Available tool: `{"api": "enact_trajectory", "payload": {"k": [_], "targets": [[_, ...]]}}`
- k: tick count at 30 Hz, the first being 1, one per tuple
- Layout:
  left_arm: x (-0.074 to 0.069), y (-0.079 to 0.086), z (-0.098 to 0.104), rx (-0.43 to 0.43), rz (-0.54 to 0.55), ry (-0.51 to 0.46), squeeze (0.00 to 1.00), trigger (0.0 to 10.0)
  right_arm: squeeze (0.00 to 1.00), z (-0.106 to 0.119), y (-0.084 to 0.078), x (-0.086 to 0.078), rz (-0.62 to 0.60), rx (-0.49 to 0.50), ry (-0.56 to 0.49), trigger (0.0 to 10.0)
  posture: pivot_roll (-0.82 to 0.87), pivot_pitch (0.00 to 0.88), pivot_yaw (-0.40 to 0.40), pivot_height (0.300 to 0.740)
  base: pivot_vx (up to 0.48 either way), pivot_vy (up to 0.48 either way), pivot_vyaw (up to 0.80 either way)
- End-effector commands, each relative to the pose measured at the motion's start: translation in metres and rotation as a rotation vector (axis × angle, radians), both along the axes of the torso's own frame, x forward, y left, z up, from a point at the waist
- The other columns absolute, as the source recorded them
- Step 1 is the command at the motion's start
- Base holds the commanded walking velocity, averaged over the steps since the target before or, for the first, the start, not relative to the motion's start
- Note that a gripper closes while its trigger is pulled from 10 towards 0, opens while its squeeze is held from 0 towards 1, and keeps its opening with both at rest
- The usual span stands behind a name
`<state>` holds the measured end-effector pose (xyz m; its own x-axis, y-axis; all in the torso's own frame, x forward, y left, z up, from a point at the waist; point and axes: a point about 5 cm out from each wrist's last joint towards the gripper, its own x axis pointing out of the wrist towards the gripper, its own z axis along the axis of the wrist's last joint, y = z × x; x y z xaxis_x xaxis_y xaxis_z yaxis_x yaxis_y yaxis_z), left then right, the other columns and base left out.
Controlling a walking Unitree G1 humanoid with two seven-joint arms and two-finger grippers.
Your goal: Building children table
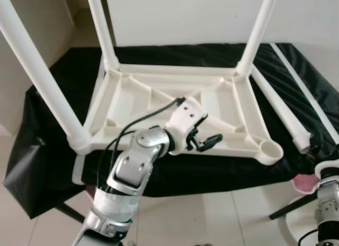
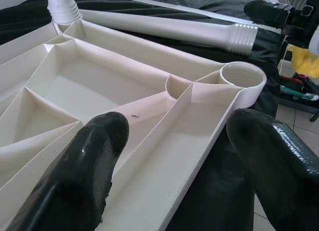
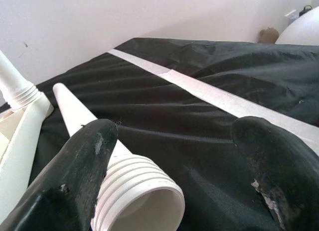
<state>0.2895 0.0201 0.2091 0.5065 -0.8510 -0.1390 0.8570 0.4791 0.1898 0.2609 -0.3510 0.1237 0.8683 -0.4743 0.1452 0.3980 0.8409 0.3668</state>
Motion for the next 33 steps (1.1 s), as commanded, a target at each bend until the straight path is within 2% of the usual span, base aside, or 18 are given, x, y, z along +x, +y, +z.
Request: {"api": "enact_trajectory", "payload": {"k": [1,7,11,19,24,33], "targets": [[0.003,0.002,0.004,-0.002,0.083,-0.031,0.00,10.0,0.00,-0.006,-0.002,-0.003,-0.004,0.040,0.009,10.0,-0.04,0.076,0.009,0.740,0.000,0.000,0.00],[0.003,0.002,0.005,-0.002,0.082,-0.032,0.00,10.0,0.00,-0.018,-0.002,-0.005,0.016,0.076,0.066,10.0,-0.04,0.074,0.011,0.740,0.000,0.000,0.00],[0.003,0.002,0.005,0.000,0.080,-0.033,0.00,10.0,0.00,-0.023,0.000,-0.002,0.032,0.017,0.146,10.0,-0.04,0.073,0.013,0.740,0.000,0.000,0.00],[0.003,0.001,0.005,-0.001,0.077,-0.033,0.00,10.0,0.00,-0.018,0.001,0.005,0.057,-0.020,0.163,10.0,-0.04,0.069,0.012,0.740,0.000,0.000,0.00],[0.003,0.001,0.005,-0.004,0.081,-0.036,0.00,10.0,0.00,-0.017,0.006,0.012,0.113,-0.126,0.242,10.0,-0.04,0.059,0.003,0.740,0.000,0.000,0.00],[0.002,0.001,0.005,-0.005,0.079,-0.037,0.00,10.0,0.00,-0.018,0.011,0.014,0.146,-0.182,0.274,10.0,-0.04,0.053,0.003,0.740,0.000,0.000,0.00]]}}
